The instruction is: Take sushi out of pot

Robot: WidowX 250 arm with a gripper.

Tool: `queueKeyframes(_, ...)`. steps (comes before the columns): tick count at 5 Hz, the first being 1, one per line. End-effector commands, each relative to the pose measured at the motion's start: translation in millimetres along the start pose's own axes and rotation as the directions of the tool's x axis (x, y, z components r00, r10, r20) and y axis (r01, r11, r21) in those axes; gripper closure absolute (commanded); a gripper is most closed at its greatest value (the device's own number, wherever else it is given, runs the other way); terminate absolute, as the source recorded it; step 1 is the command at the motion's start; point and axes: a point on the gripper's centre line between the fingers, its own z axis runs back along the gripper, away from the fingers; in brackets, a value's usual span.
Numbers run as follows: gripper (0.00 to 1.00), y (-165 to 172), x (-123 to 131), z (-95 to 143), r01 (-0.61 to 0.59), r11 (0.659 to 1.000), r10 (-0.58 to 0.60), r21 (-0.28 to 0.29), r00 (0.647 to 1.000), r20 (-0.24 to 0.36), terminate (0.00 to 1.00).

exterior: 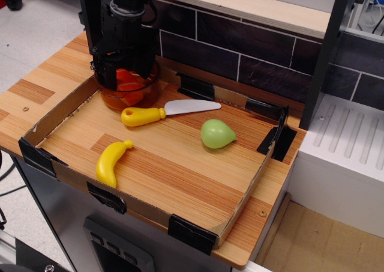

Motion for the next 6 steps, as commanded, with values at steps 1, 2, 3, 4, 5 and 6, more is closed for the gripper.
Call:
queueKeyframes(1, 0.00, -0.6, 2.9, 5.5, -0.022, 0.999, 0.024, -0.043, 0.999, 0.042, 0.00)
queueKeyframes(2, 1.00, 0.8, 5.0, 10.2, -0.014, 0.999, 0.016, -0.046, 0.999, 0.036, 0.00)
queueKeyframes(3, 1.00, 1.3, 12.2, 23.0, -0.041, 0.997, 0.043, -0.060, 0.998, 0.034, 0.00)
queueKeyframes(4, 1.00, 6.3, 22.9, 53.8, -0.121, 0.980, 0.130, -0.158, 0.991, 0.044, 0.00)
queueKeyframes(5, 1.00, 11.2, 26.9, 87.8, -0.173, 0.945, 0.212, -0.277, 0.970, 0.116, 0.00)
queueKeyframes(6, 1.00, 20.1, 20.8, 119.8, -0.186, 0.910, 0.239, -0.372, 0.966, 0.100, 0.00)
